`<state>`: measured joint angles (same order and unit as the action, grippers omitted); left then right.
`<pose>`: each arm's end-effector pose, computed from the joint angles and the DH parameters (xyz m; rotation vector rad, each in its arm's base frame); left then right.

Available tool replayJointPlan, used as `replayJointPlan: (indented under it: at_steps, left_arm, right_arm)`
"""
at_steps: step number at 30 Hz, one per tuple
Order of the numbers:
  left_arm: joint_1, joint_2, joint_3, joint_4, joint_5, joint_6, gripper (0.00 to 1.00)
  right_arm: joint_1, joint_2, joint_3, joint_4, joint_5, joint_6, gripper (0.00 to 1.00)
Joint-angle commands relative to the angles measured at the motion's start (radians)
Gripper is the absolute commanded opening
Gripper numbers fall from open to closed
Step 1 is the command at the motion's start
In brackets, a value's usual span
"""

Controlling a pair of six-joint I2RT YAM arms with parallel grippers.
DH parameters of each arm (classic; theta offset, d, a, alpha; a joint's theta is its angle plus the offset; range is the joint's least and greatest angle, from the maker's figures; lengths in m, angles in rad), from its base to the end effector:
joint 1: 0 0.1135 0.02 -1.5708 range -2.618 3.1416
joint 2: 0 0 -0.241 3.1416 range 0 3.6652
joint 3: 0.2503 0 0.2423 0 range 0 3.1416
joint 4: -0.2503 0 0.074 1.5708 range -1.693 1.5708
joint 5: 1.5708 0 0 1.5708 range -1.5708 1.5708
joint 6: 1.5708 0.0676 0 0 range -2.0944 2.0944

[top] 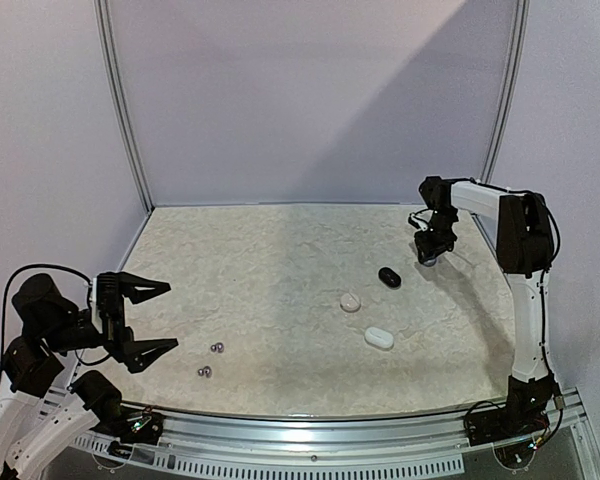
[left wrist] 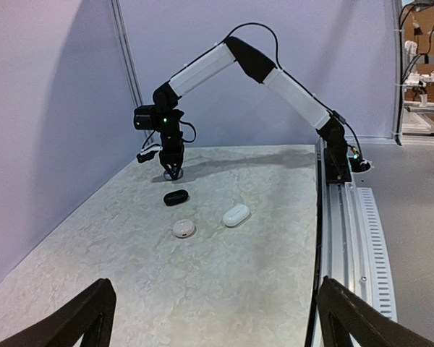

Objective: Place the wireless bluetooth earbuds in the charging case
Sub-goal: Pick up the charging case from the center of the board.

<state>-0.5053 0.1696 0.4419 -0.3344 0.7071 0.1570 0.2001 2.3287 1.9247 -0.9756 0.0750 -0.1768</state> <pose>0.0816 -0.0953 0.2673 1.0398 1.3260 -0.8379 0.4440 0.0849 0.1126 -0.5418 2.8975 -0.1073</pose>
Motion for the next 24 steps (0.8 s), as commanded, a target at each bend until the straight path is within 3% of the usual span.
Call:
replayJointPlan:
  at_steps: [1, 6, 9, 13, 17, 24]
  left_arm:
    - [0.011, 0.007, -0.016, -0.018, 0.021, 0.017, 0.99]
    - [0.013, 0.005, -0.018, 0.031, 0.045, -0.049, 0.99]
    - [0.014, 0.014, -0.016, 0.074, 0.034, -0.099, 0.99]
    - [0.023, 0.026, 0.009, 0.118, -0.053, -0.208, 0.99]
    - [0.045, 0.044, 0.031, 0.168, -0.074, -0.342, 0.99]
    - [0.064, 0.092, 0.054, 0.187, -0.067, -0.545, 0.98]
  right_arm:
    - [-0.001, 0.005, -0.014, 0.013, -0.029, 0.002, 0.31]
    - [0.019, -0.094, -0.038, 0.035, -0.032, 0.01, 0.19]
    - [0.11, -0.259, -0.165, 0.206, 0.069, 0.021, 0.15]
    - [0.371, -0.576, -0.424, 0.633, 0.257, -0.089, 0.12]
    - [0.665, -0.734, -0.573, 0.97, 0.353, -0.357, 0.06]
    - [1.018, -0.607, -0.389, 1.027, 0.45, -0.637, 0.03]
